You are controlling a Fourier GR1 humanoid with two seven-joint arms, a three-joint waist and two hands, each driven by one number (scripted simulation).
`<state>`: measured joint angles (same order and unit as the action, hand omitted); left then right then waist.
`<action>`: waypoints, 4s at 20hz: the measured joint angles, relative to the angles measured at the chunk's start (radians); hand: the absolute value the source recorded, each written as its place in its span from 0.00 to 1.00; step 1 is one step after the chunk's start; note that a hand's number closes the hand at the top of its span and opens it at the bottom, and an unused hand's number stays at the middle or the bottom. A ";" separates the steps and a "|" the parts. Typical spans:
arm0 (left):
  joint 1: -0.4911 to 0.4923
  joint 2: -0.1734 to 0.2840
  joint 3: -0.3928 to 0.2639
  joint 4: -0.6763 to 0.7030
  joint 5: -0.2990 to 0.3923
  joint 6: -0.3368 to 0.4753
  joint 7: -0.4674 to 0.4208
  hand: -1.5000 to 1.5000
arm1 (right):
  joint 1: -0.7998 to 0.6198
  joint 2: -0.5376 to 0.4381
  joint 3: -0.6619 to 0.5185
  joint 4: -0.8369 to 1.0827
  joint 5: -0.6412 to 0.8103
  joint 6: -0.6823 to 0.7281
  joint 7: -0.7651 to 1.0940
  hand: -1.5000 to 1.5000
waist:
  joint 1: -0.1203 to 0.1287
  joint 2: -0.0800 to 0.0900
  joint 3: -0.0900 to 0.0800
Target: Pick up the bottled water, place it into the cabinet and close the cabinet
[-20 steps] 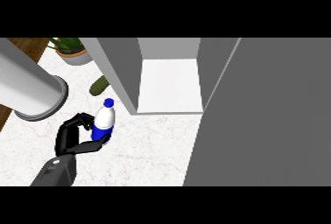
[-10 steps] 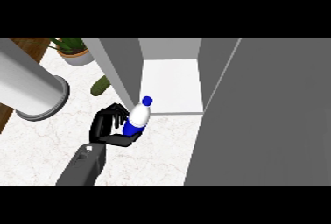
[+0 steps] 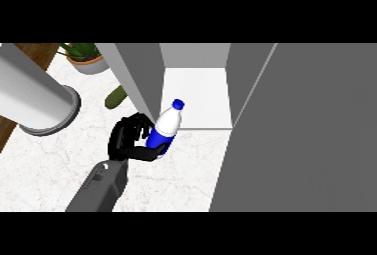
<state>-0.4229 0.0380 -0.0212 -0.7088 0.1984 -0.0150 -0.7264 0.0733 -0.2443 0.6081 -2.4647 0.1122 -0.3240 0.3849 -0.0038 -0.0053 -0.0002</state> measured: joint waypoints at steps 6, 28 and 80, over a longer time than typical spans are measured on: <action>0.027 0.021 -0.077 -0.084 0.096 0.103 0.113 1.00 | -0.005 -0.011 -0.006 0.001 -0.008 -0.002 -0.007 0.00 | -0.004 0.002 0.000; 0.008 0.067 -0.169 -0.163 0.134 0.452 0.318 1.00 | 0.046 -0.049 -0.020 -0.001 -0.054 0.007 -0.084 0.00 | -0.033 0.004 0.007; 0.055 0.148 -0.215 -0.209 0.107 0.469 0.268 0.00 | 0.100 -0.090 -0.043 -0.003 -0.121 0.097 -0.197 0.00 | -0.095 0.012 0.005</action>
<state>-0.3680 0.1857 -0.2358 -0.9182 0.3051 0.4539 -0.4586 0.1735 -0.3348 0.5648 -2.4672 -0.0088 -0.2273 0.1879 -0.0992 0.0065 0.0050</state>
